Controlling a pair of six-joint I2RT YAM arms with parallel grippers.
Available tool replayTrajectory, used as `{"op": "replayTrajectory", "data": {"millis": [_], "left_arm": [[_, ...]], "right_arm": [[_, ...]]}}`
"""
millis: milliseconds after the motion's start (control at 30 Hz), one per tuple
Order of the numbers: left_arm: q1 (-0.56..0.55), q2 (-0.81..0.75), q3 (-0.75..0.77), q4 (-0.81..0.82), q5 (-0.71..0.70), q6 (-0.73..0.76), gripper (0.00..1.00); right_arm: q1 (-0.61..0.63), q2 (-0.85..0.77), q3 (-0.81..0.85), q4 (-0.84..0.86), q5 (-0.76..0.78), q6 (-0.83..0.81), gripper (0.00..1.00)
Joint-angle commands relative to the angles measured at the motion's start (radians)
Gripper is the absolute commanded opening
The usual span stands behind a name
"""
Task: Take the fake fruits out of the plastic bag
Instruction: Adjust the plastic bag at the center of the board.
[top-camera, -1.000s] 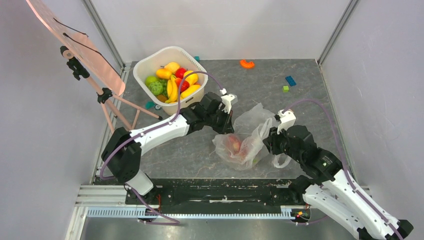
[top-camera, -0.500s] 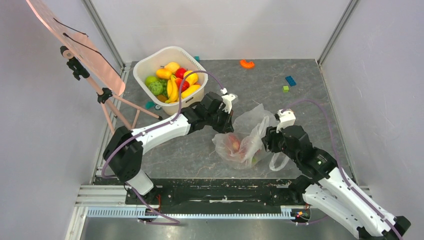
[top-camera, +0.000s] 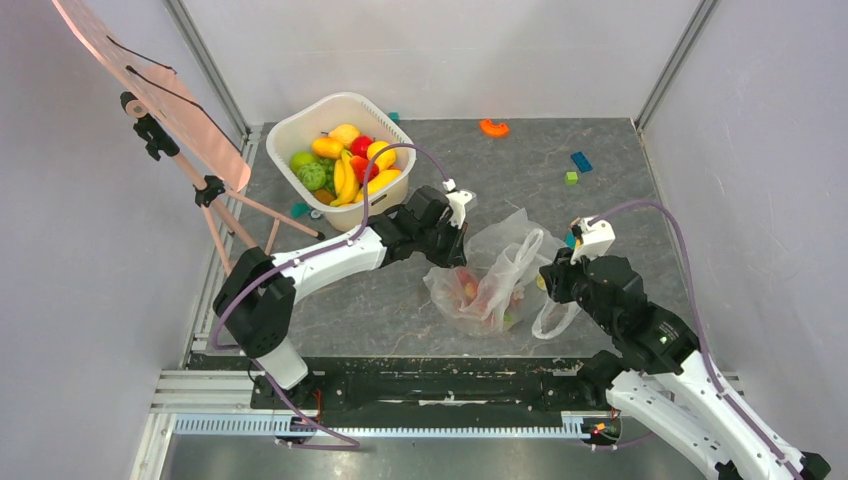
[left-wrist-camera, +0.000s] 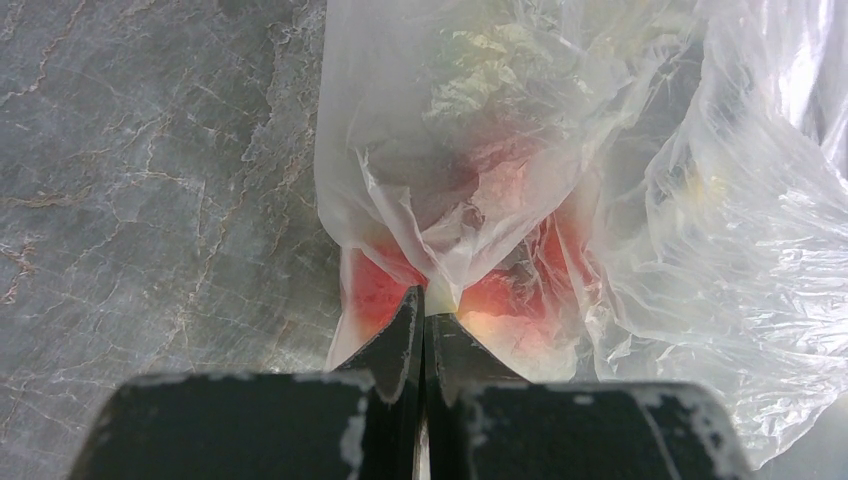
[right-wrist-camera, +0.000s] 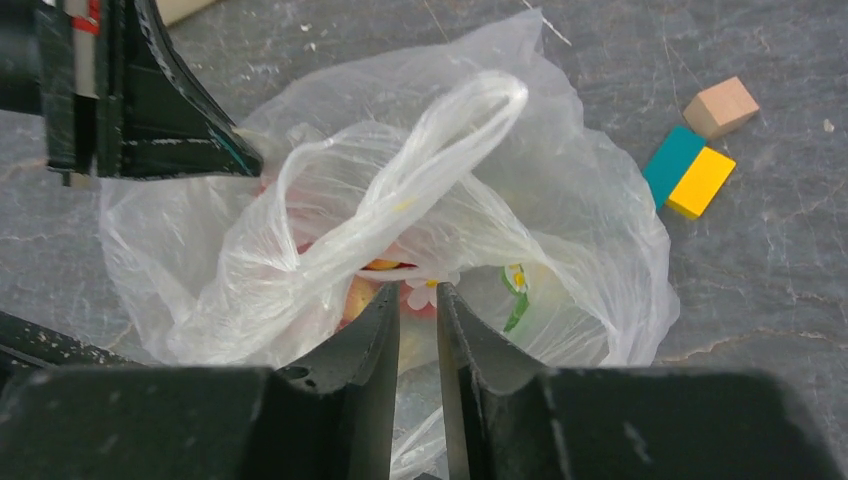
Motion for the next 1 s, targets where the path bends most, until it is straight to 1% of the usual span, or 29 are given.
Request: {"op": "replayTrajectory", "data": {"millis": [0, 100, 367, 633, 733, 867, 967], "left_arm": [[-0.001, 0.003, 0.04, 0.032, -0.017, 0.047, 0.02], [-0.001, 0.002, 0.038, 0.032, -0.02, 0.049, 0.02], [0.0, 0.017, 0.034, 0.039, -0.021, 0.05, 0.02], [0.0, 0.04, 0.034, 0.054, -0.007, 0.052, 0.02], [0.001, 0.045, 0.036, 0.056, -0.006, 0.055, 0.02], [0.0, 0.042, 0.031, 0.057, -0.009, 0.059, 0.02], [0.0, 0.046, 0.03, 0.062, -0.01, 0.063, 0.02]], "right_arm": [[-0.002, 0.041, -0.022, -0.006, -0.005, 0.006, 0.22], [-0.002, 0.08, -0.057, 0.042, -0.027, 0.002, 0.22], [-0.003, 0.218, -0.176, 0.246, -0.066, -0.008, 0.21], [-0.038, 0.34, -0.249, 0.461, -0.051, -0.036, 0.21], [-0.064, 0.389, -0.259, 0.551, -0.055, -0.058, 0.23], [-0.091, 0.454, -0.269, 0.655, -0.075, -0.093, 0.28], [-0.123, 0.517, -0.262, 0.721, -0.164, -0.126, 0.31]]}}
